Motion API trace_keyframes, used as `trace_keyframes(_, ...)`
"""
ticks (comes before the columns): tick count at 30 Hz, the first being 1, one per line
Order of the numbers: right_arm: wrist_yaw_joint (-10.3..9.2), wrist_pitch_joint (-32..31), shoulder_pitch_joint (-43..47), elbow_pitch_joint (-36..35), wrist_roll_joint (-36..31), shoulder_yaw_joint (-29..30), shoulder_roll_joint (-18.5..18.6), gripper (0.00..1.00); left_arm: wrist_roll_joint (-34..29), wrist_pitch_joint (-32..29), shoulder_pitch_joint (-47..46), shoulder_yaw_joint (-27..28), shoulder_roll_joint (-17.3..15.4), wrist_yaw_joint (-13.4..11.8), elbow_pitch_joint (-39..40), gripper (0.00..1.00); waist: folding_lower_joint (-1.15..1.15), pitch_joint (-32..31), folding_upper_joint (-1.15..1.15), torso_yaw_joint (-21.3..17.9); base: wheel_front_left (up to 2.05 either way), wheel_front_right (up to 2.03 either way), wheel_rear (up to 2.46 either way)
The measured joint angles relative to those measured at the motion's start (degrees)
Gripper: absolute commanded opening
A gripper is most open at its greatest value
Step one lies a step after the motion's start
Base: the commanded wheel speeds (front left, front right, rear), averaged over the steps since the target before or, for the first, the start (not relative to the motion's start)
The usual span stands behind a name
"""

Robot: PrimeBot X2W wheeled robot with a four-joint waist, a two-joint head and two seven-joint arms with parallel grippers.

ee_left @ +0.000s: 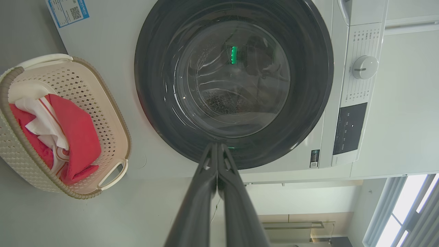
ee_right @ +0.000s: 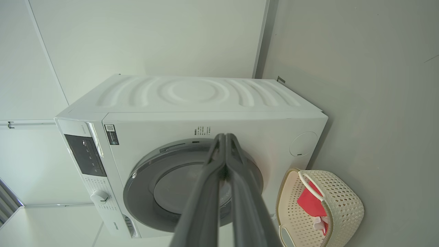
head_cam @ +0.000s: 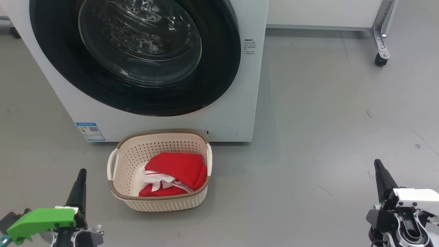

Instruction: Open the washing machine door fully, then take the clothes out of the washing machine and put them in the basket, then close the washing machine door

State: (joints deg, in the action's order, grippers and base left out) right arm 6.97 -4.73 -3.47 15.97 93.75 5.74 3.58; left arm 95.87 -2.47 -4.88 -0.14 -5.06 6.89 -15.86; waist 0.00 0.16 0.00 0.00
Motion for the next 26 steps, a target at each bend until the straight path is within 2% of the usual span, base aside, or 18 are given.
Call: trace_keyframes(26, 0.0, 0.0, 0.0, 0.0, 0.0, 0.1, 0.0, 0.0, 0.0, -0.1, 0.0, 0.1, 0.1, 0.0, 0.1, 0.0, 0.0, 0.0, 0.0, 0.0, 0.0, 0.0, 0.0)
